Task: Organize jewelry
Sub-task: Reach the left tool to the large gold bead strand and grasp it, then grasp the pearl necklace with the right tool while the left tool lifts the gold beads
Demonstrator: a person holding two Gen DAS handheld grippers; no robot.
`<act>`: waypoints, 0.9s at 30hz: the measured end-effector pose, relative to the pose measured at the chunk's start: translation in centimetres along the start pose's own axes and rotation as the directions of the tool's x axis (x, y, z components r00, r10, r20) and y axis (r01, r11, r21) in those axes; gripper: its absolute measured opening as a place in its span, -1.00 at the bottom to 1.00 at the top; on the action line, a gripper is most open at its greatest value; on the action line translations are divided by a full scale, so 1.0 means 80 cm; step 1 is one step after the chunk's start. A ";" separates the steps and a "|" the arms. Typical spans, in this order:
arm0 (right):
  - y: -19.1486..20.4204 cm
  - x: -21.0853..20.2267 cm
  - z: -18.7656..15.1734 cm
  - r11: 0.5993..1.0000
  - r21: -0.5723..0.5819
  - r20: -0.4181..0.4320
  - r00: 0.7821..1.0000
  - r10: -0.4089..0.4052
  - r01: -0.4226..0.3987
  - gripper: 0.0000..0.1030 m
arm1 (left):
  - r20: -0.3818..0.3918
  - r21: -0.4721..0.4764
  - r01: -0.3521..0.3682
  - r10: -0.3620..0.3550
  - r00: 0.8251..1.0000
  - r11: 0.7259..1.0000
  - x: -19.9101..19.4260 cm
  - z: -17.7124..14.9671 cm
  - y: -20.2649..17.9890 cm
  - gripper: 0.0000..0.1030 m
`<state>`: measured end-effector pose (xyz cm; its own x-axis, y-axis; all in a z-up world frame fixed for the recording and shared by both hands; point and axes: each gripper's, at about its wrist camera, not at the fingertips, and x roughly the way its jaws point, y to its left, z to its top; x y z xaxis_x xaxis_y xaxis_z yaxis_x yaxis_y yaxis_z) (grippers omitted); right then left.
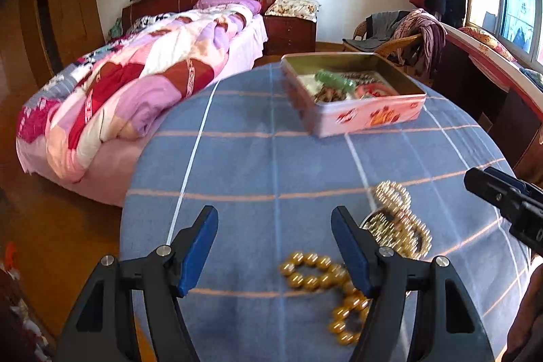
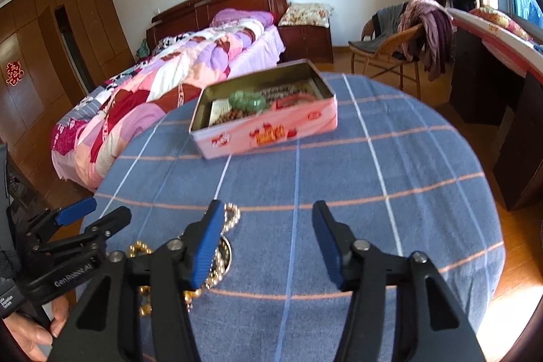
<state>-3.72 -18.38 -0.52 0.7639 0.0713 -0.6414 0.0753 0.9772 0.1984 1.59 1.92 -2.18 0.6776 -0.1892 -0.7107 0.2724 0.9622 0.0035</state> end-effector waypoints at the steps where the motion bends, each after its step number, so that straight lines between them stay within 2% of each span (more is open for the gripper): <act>1: 0.001 0.003 -0.003 1.000 -0.003 -0.010 1.000 0.004 -0.004 0.00 | -0.004 -0.007 0.001 -0.001 1.000 1.000 0.001 -0.005 0.005 0.35; 5: 0.007 0.011 -0.011 0.999 -0.028 -0.041 0.999 0.025 -0.026 -0.13 | -0.007 -0.004 0.014 -0.014 1.000 1.000 -0.003 -0.018 0.016 0.35; 8: 0.010 0.016 -0.017 0.999 -0.034 -0.060 0.997 0.040 -0.042 -0.15 | -0.018 0.001 0.080 -0.080 0.997 0.997 -0.008 -0.025 0.016 0.35; 14: 0.010 0.018 -0.020 0.999 -0.023 -0.076 0.996 0.043 -0.044 -0.16 | -0.043 0.106 0.215 -0.211 0.977 0.971 -0.018 -0.033 -0.022 0.35; 19: 0.012 0.010 -0.022 0.998 -0.026 -0.073 0.996 0.048 -0.050 -0.16 | -0.127 0.100 0.205 -0.192 0.973 0.974 0.011 -0.040 -0.043 0.37; 20: 0.013 0.009 -0.022 0.998 -0.027 -0.076 0.996 0.050 -0.052 -0.16 | -0.111 0.078 0.216 -0.207 0.972 0.973 0.011 -0.041 -0.042 0.36; 21: 0.013 0.009 -0.023 0.998 -0.030 -0.077 0.996 0.050 -0.052 -0.16 | -0.128 0.071 0.209 -0.199 0.972 0.975 0.015 -0.042 -0.042 0.37; 22: 0.014 0.008 -0.024 0.998 -0.031 -0.076 0.996 0.050 -0.052 -0.16 | -0.115 0.079 0.190 -0.181 0.977 0.979 0.014 -0.044 -0.042 0.33; 24: 0.013 0.007 -0.024 0.998 -0.030 -0.074 0.996 0.049 -0.052 -0.16 | -0.107 0.106 0.185 -0.174 0.979 0.977 0.011 -0.044 -0.043 -0.01; 25: 0.012 0.007 -0.025 0.998 -0.026 -0.073 0.996 0.051 -0.053 -0.16 | -0.111 0.101 0.207 -0.196 0.974 0.973 0.009 -0.042 -0.041 -0.40; 27: 0.011 0.010 -0.025 0.998 -0.020 -0.078 0.995 0.054 -0.056 -0.16 | -0.111 0.069 0.232 -0.224 0.968 0.970 0.009 -0.040 -0.034 -0.43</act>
<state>-4.33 -17.05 -2.30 0.7147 0.1396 -0.6853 0.0193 0.9756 0.2189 -0.83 -0.17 -4.95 0.5195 -0.3768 -0.7669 0.4686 0.8761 -0.1130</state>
